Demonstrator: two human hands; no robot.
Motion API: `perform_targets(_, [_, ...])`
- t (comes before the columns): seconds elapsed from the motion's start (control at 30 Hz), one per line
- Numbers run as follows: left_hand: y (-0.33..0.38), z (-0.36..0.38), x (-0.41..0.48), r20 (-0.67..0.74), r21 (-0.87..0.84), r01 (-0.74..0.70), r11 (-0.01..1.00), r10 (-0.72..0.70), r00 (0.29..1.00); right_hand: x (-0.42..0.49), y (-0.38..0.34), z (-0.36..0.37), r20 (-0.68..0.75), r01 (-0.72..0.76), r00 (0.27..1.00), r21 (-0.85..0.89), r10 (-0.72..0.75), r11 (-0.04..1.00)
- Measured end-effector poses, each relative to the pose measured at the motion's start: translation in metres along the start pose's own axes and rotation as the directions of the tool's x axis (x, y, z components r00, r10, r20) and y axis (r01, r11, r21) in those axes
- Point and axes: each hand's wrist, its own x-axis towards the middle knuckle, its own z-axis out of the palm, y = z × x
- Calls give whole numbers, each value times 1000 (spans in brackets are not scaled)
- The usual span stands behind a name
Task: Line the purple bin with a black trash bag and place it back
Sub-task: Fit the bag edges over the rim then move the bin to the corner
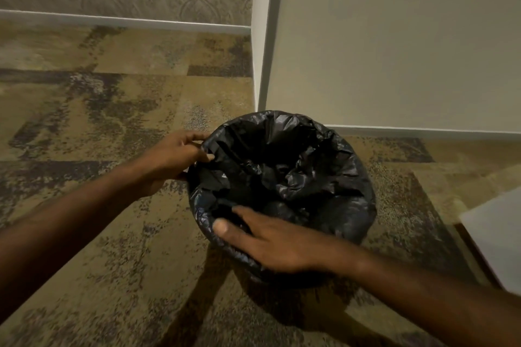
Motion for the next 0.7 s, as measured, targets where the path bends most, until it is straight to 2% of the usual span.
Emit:
perform_targets(0.07, [4, 1, 0, 10, -9, 7, 1000, -7, 1000, -8, 7, 2, -65, 17, 998, -57, -21, 998])
perform_targets(0.17, [11, 2, -3, 24, -16, 11, 1000, -10, 1000, -43, 17, -6, -284, 85, 947, -230, -150, 969])
perform_targets(0.23, [12, 1, -3, 2, 3, 5, 1000, -5, 1000, -71, 32, -18, -522, 49, 829, -290, -201, 956])
perform_targets(0.27, [12, -1, -3, -19, 11, 6, 1000, -6, 1000, -81, 45, -25, -640, 19, 749, -238, -172, 971])
perform_targets(0.33, [12, -5, -4, -39, 36, 0, 999, 2, 999, -96, 76, -38, -799, -39, 602, -12, 14, 999])
perform_targets(0.37, [11, -7, -5, -34, 61, 3, 998, -1, 999, -99, 90, -42, -804, -75, 572, 148, 165, 986])
perform_targets(0.4, [10, -8, -5, -14, 92, 9, 996, -8, 1000, -100, 99, -44, -731, -96, 593, 352, 338, 931])
perform_targets(0.43, [10, -9, -5, 6, 110, 20, 994, -21, 1000, -99, 104, -42, -583, -81, 659, 573, 475, 816])
perform_targets(0.47, [10, -9, -6, 27, 119, 31, 992, -35, 999, -95, 105, -38, -410, -43, 737, 764, 536, 643])
perform_targets(0.5, [12, -7, -6, 46, 121, 42, 992, -48, 998, -92, 105, -34, -292, -10, 795, 870, 531, 493])
perform_targets(0.53, [14, -8, -6, 52, 133, 52, 990, -59, 997, -87, 107, -30, -254, 20, 826, 905, 503, 424])
perform_targets(0.7, [15, -10, -6, -20, 157, 115, 981, -113, 993, -70, 113, -27, -369, 115, 775, 880, 512, 460])
